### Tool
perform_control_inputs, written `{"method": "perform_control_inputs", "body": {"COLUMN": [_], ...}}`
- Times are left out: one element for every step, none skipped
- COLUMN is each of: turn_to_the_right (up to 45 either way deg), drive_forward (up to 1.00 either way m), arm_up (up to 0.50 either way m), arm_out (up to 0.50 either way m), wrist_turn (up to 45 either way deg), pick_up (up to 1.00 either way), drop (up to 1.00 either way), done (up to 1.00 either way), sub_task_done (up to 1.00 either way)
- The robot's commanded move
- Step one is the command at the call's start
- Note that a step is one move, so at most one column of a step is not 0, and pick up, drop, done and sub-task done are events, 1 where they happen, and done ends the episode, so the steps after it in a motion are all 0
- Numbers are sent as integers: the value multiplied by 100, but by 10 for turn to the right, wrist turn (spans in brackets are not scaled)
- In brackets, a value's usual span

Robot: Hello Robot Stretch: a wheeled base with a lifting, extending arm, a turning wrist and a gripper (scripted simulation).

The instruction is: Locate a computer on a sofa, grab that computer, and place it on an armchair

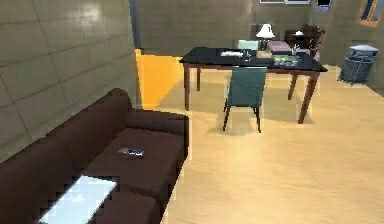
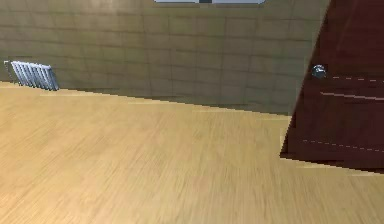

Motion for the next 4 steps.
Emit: {"method": "perform_control_inputs", "body": {"turn_to_the_right": [0,-450,-450,-450], "drive_forward": [75,0,0,0], "arm_up": [0,0,0,0], "arm_out": [0,0,0,0], "wrist_turn": [0,0,0,0], "pick_up": [0,0,0,0], "drop": [0,0,0,0], "done": [0,0,0,0], "sub_task_done": [0,0,0,0]}}
